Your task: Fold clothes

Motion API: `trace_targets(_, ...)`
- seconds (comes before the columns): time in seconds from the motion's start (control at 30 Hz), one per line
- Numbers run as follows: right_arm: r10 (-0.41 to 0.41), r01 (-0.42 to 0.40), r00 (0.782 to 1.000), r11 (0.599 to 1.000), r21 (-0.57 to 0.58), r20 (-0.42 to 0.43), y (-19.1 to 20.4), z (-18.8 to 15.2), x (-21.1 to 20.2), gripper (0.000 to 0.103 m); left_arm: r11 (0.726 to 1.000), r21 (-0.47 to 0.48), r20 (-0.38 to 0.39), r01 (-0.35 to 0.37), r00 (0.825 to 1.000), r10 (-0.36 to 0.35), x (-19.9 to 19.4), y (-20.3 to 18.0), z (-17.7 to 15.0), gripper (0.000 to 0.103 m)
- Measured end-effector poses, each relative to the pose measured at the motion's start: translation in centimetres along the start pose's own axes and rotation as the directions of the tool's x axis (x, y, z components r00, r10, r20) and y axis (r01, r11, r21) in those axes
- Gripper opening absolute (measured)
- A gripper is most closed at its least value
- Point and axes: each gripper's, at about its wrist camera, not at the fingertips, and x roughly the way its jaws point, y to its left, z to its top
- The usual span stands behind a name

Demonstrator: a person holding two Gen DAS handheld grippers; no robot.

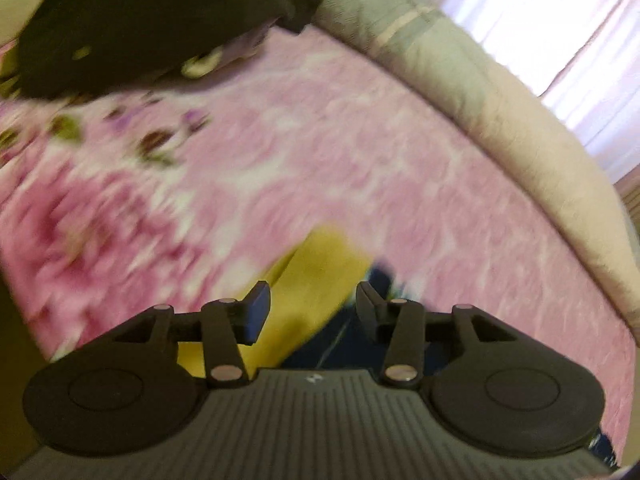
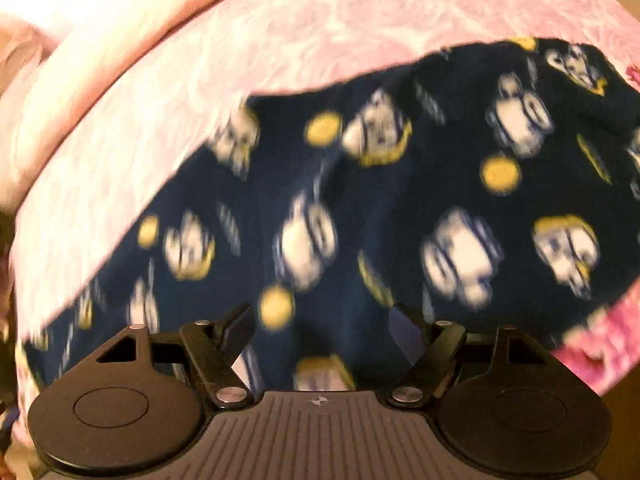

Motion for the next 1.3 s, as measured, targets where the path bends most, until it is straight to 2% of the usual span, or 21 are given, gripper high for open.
trace_targets(0.07,-0.004,0.003,1.0,0.999,0.038,0.02,0.6,1.3,1.2,0.077,0.999,0.017,-0.029,0.027,0.999,-0.027,2.8,-0.5,2.4,0.051)
trace_targets(0.13,0.001,-0.002,1.0,0.999,0.052,0.018,1.1,1.9,2.3,0.077,0.999,-0.002,-0.134,0.044,0.99,-0.043,5.9,-0.2,3.4,0.049)
trace_targets(0.17,0.0,0.0,1.0,0.999,0.05,0.011,1.4,2.0,2.7,0.077,0.999,-0.012,-0.186,0.051,0.981,-0.052,7.4,0.0,3.9,0.043)
trace_targets(0.2,-0.006,0.006,1.0,0.999,0.042,0.001,1.5,2.0,3.1,0.077,0.996,-0.003,-0.2,0.085,0.976,-0.084,7.9,0.0,4.0,0.008)
trace_targets(0.23,-0.018,0.018,1.0,0.999,0.034,-0.01,1.7,1.9,3.6,0.077,0.993,0.007,-0.211,0.121,0.97,-0.117,8.4,0.1,4.0,0.004)
trace_targets(0.27,-0.03,0.03,0.999,0.999,0.025,-0.021,1.8,1.9,4.1,0.077,0.987,0.016,-0.222,0.157,0.963,-0.15,8.8,0.1,4.0,0.004)
trace_targets(0.33,-0.057,0.058,0.998,0.998,0.018,-0.037,1.9,1.7,5.0,0.077,0.974,0.149,-0.201,0.169,0.97,-0.137,8.3,-0.6,3.7,0.004)
trace_targets(0.47,-0.086,0.087,0.995,0.996,0.021,-0.045,1.6,1.3,6.0,0.076,0.979,0.174,-0.151,0.103,0.986,-0.077,9.5,0.3,4.1,0.006)
trace_targets(0.6,-0.101,0.102,0.994,0.995,0.016,-0.048,1.6,1.3,6.3,0.077,0.975,0.209,-0.155,0.079,0.987,-0.047,12.0,-0.5,5.0,0.018)
trace_targets(0.67,-0.109,0.11,0.993,0.994,0.014,-0.049,1.6,1.2,6.4,0.077,0.979,0.179,-0.155,0.092,0.986,-0.064,11.9,-0.3,5.6,0.02)
trace_targets(0.73,-0.116,0.117,0.992,0.993,0.011,-0.051,1.6,1.2,6.5,0.077,0.986,0.066,-0.15,0.151,0.979,-0.14,11.1,1.1,6.2,0.034)
trace_targets(0.83,-0.128,0.128,0.99,0.992,0.007,-0.053,1.6,1.2,6.7,0.077,0.978,-0.096,-0.15,0.187,0.968,-0.2,10.7,3.4,7.4,0.053)
trace_targets(0.9,-0.139,0.139,0.989,0.99,0.0,-0.049,1.7,1.0,6.9,0.077,0.983,-0.068,-0.238,0.172,0.954,-0.184,12.1,3.0,7.5,0.065)
trace_targets(0.97,-0.149,0.148,0.988,0.989,-0.011,-0.042,1.9,0.8,7.0,0.082,0.987,-0.006,-0.356,0.158,0.922,-0.15,13.9,2.3,7.1,0.066)
trace_targets(1.0,-0.152,0.152,0.988,0.988,-0.017,-0.038,2.0,0.6,7.1,0.083,0.989,0.029,-0.372,0.148,0.92,-0.127,14.5,1.9,6.7,0.066)
trace_targets(1.03,-0.156,0.156,0.987,0.988,-0.023,-0.034,2.1,0.5,7.1,0.083,0.987,0.049,-0.351,0.152,0.928,-0.125,14.6,1.5,6.5,0.057)
trace_targets(1.07,-0.16,0.159,0.987,0.987,-0.03,-0.031,2.1,0.4,7.2,0.083,0.985,0.068,-0.327,0.156,0.937,-0.125,14.6,1.1,6.3,0.039)
trace_targets(1.1,-0.163,0.162,0.986,0.986,-0.037,-0.03,2.1,0.3,7.2,0.083,0.984,0.075,-0.317,0.164,0.939,-0.132,14.5,0.7,6.2,0.014)
trace_targets(1.13,-0.161,0.16,0.987,0.986,-0.038,-0.029,2.0,0.2,7.1,0.083,0.982,0.081,-0.308,0.172,0.941,-0.14,14.5,0.3,6.0,0.013)
trace_targets(1.2,-0.159,0.157,0.987,0.987,-0.039,-0.027,1.8,0.1,7.1,0.083,0.973,0.166,-0.253,0.158,0.961,-0.113,13.4,-0.9,5.2,0.011)
trace_targets(1.3,-0.16,0.159,0.987,0.986,-0.042,-0.021,1.6,-0.1,7.0,0.083,0.971,0.229,-0.106,0.073,0.993,-0.05,11.4,-1.4,4.7,0.01)
